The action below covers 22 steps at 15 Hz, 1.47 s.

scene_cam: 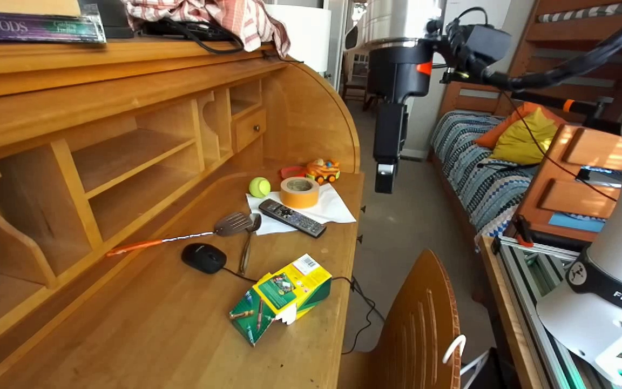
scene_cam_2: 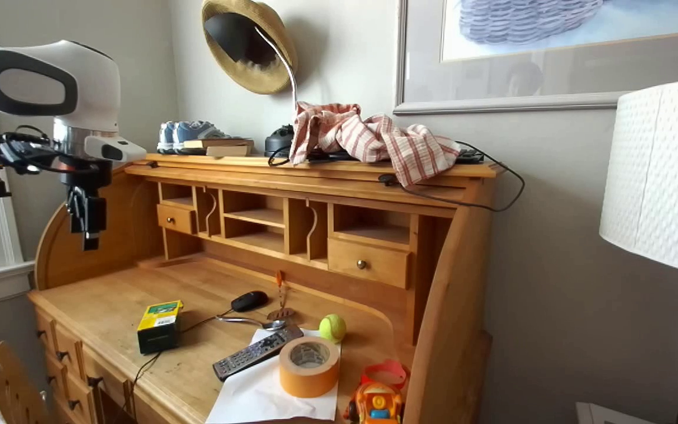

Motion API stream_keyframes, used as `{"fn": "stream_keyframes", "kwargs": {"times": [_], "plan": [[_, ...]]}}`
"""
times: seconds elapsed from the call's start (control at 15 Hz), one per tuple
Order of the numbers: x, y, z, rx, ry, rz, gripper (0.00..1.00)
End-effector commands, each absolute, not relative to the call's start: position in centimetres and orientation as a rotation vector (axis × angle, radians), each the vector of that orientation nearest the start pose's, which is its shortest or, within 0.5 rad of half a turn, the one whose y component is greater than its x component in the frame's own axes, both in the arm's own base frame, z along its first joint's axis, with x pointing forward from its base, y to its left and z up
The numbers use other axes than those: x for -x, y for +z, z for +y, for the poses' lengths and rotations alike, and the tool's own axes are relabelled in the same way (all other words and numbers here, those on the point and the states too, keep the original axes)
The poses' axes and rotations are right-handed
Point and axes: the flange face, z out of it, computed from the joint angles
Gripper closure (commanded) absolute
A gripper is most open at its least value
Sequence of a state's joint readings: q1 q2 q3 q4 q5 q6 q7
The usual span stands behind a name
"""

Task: Put the remote control on top of the cabinet.

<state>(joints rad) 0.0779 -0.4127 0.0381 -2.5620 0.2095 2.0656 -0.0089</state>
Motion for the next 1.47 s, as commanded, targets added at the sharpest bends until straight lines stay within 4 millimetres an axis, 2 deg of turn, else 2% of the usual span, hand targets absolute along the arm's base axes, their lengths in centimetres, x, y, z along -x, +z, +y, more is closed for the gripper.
{"fn": "stream_keyframes", "kwargs": {"times": [0.0, 0.2, 0.33, 0.4, 0.53, 0.67, 0.73, 0.8, 1.13, 1.4], "plan": [[-42.9, 37.6, 3.8, 3.059, 0.187, -0.259, 0.00], [-45.9, 36.0, 2.5, 3.095, 0.273, -0.470, 0.00], [-48.2, 34.7, 1.3, 3.105, 0.337, -0.446, 0.00], [-45.6, 36.2, 2.4, 3.102, 0.249, -0.417, 0.00], [-47.4, 35.0, 1.6, 3.102, 0.285, -0.419, 0.00], [-48.2, 34.3, 1.4, 3.100, 0.303, -0.417, 0.00], [-47.6, 35.2, 1.7, 3.097, 0.195, -0.456, 0.00], [-47.7, 34.9, 1.3, 3.121, 0.102, -0.451, 0.00], [-47.5, 31.2, -2.5, 3.151, -0.168, -0.322, 0.00], [-47.8, 28.5, -7.9, 3.184, -0.238, -0.153, 0.00]]}}
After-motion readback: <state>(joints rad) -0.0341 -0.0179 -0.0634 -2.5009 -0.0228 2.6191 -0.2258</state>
